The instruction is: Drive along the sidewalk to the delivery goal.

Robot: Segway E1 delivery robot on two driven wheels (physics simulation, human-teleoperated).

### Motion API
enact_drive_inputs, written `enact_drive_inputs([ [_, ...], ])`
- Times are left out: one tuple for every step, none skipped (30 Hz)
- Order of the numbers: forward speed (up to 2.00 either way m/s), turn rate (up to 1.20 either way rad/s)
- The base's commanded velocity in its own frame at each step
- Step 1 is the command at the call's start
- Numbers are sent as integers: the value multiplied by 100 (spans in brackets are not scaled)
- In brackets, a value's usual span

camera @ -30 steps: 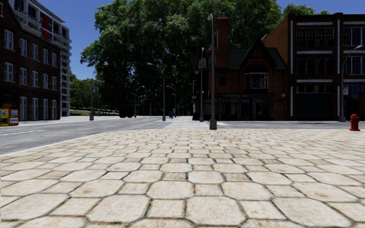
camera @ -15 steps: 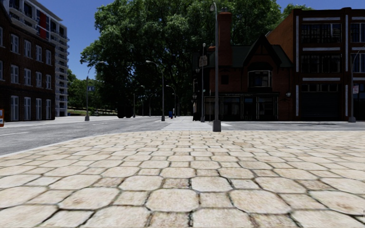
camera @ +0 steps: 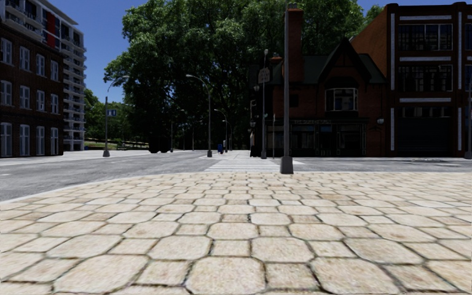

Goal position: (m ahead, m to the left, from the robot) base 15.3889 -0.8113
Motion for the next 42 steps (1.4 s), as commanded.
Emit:
enact_drive_inputs([
  [200,0],
  [200,0],
  [200,0],
  [200,0],
  [200,0],
  [200,0],
  [200,0],
  [200,0],
  [200,0],
  [200,0],
  [200,0],
  [200,0],
  [200,0],
  [200,0],
  [200,0],
  [200,0],
  [200,0],
  [200,0],
  [200,0],
  [200,0],
  [200,0],
  [200,0],
  [200,0],
  [200,0],
  [200,0],
  [200,0],
  [200,0],
  [200,0],
  [200,0],
  [200,0],
  [200,0],
  [200,0],
  [200,0],
  [200,0],
  [200,0],
  [200,0],
  [200,0],
  [200,0],
  [200,0],
  [200,0],
  [200,0],
  [200,0],
])
